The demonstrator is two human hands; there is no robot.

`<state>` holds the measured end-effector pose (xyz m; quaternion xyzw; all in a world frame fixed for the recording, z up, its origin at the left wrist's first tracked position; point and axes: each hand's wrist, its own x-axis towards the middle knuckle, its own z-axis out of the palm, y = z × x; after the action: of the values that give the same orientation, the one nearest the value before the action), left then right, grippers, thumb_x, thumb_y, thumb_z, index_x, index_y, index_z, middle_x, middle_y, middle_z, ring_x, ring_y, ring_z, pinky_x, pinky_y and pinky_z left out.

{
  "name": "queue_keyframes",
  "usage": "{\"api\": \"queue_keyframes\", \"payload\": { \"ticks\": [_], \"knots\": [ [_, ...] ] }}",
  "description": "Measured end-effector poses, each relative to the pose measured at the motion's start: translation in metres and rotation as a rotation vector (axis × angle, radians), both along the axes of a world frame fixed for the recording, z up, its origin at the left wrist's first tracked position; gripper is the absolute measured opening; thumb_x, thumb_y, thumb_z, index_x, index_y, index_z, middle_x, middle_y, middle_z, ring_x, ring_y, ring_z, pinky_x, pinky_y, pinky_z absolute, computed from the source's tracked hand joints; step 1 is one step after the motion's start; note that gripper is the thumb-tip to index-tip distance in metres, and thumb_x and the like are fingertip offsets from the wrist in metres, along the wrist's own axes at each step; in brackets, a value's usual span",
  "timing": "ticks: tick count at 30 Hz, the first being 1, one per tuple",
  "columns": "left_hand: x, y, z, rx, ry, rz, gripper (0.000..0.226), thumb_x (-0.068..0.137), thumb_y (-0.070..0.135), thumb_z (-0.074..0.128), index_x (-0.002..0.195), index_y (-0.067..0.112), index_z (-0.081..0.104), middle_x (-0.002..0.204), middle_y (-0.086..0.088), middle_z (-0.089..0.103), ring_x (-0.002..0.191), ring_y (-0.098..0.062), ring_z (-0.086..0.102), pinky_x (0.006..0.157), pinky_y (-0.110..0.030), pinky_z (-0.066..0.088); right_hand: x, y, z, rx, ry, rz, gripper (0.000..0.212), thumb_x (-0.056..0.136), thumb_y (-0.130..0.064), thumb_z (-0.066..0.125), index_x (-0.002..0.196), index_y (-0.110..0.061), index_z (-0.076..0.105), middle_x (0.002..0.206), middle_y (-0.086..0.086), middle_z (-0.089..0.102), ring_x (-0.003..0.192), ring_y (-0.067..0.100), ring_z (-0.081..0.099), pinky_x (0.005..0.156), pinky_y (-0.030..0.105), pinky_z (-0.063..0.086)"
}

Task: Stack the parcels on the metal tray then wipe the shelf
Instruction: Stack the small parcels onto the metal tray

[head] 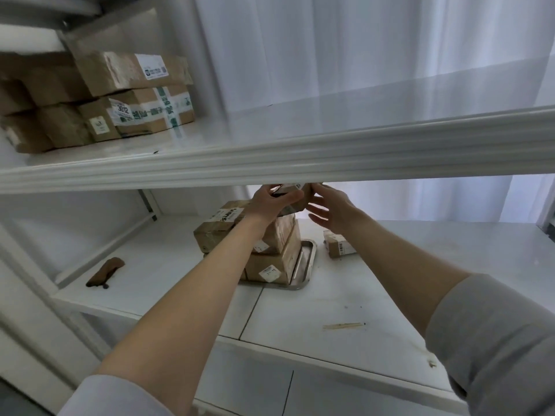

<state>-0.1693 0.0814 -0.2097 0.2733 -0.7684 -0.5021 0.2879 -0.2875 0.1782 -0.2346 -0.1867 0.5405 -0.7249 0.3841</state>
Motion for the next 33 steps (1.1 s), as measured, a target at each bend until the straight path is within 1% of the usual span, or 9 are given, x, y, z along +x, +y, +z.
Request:
{"api": "queue_keyframes", "payload": {
  "ticks": [3,7,10,14,16,22,26,28,33],
  "knots": [
    [0.019,-0.022,0.006,-0.016,-0.022,0.049,0.044,0.077,0.031,0.076,0.116,0.013,0.063,0.100,0.003,0.065,0.089,-0.012,0.061,0.062,-0.016,0.043,0.019,-0.027,0.011,0.006,-0.005,0.003,0.009,0.096,-0.022,0.055,0.094,-0.020,0.064,0.105,0.004,0.065,0.098,0.020,0.063,0.079,0.027,0.050],
    [0.040,-0.055,0.006,-0.036,-0.036,0.181,0.031,0.076,0.031,0.077,0.099,0.013,0.067,0.085,0.007,0.065,0.080,-0.010,0.059,0.063,-0.018,0.043,0.041,-0.062,0.017,0.094,0.067,-0.027,0.010,0.092,-0.012,0.059,0.098,-0.016,0.065,0.091,0.003,0.067,0.075,0.013,0.060,0.062,0.021,0.048],
    [0.051,-0.082,0.003,-0.112,-0.048,0.292,0.033,0.073,0.034,0.078,0.089,0.007,0.069,0.084,-0.001,0.068,0.079,-0.016,0.062,0.065,-0.023,0.046,0.050,-0.082,0.017,0.122,0.094,-0.049,0.009,0.089,-0.005,0.062,0.083,-0.013,0.065,0.076,0.004,0.064,0.062,0.012,0.053,0.059,0.022,0.045],
    [0.057,-0.115,-0.005,-0.233,-0.168,0.395,0.046,0.071,0.042,0.077,0.096,0.005,0.068,0.093,-0.002,0.068,0.084,-0.019,0.064,0.069,-0.026,0.048,0.046,-0.105,0.011,0.224,0.246,-0.197,0.009,0.083,-0.007,0.061,0.088,-0.004,0.068,0.082,0.009,0.062,0.067,0.019,0.054,0.055,0.026,0.045],
    [0.057,-0.128,-0.011,-0.281,-0.229,0.433,0.060,0.066,0.048,0.076,0.109,0.008,0.064,0.110,-0.005,0.065,0.098,-0.022,0.063,0.083,-0.032,0.053,0.042,-0.109,0.009,0.261,0.271,-0.260,0.009,0.084,-0.012,0.060,0.076,-0.010,0.058,0.078,0.005,0.056,0.065,0.019,0.052,0.051,0.025,0.042],
    [0.045,-0.146,-0.027,-0.322,-0.289,0.455,0.063,0.077,0.034,0.075,0.129,0.008,0.052,0.133,-0.015,0.048,0.125,-0.028,0.045,0.102,-0.036,0.043,0.021,-0.113,-0.002,0.329,0.337,-0.369,0.023,0.085,-0.014,0.057,0.064,-0.015,0.047,0.071,0.002,0.050,0.061,0.017,0.043,0.058,0.029,0.040],
    [0.034,-0.152,-0.035,-0.292,-0.289,0.433,0.059,0.080,0.031,0.073,0.131,0.011,0.050,0.137,-0.017,0.038,0.125,-0.028,0.044,0.104,-0.033,0.039,0.014,-0.113,-0.009,0.361,0.420,-0.395,0.007,0.083,-0.011,0.058,0.084,-0.006,0.062,0.084,0.009,0.060,0.076,0.025,0.053,0.075,0.036,0.052],
    [0.032,-0.154,-0.039,-0.291,-0.298,0.400,0.061,0.080,0.032,0.073,0.132,0.010,0.049,0.136,-0.017,0.039,0.124,-0.029,0.045,0.105,-0.035,0.041,0.011,-0.112,-0.014,0.371,0.427,-0.401,0.018,0.083,-0.010,0.056,0.097,-0.003,0.066,0.091,0.011,0.064,0.079,0.026,0.055,0.073,0.033,0.051],
    [0.029,-0.153,-0.036,-0.314,-0.423,0.403,0.071,0.079,0.052,0.066,0.136,0.014,0.048,0.137,-0.016,0.044,0.131,-0.031,0.038,0.107,-0.037,0.036,0.008,-0.108,-0.017,0.367,0.419,-0.397,0.020,0.083,-0.010,0.059,0.099,-0.004,0.069,0.101,0.013,0.070,0.079,0.024,0.060,0.066,0.027,0.049]
  ]
}}
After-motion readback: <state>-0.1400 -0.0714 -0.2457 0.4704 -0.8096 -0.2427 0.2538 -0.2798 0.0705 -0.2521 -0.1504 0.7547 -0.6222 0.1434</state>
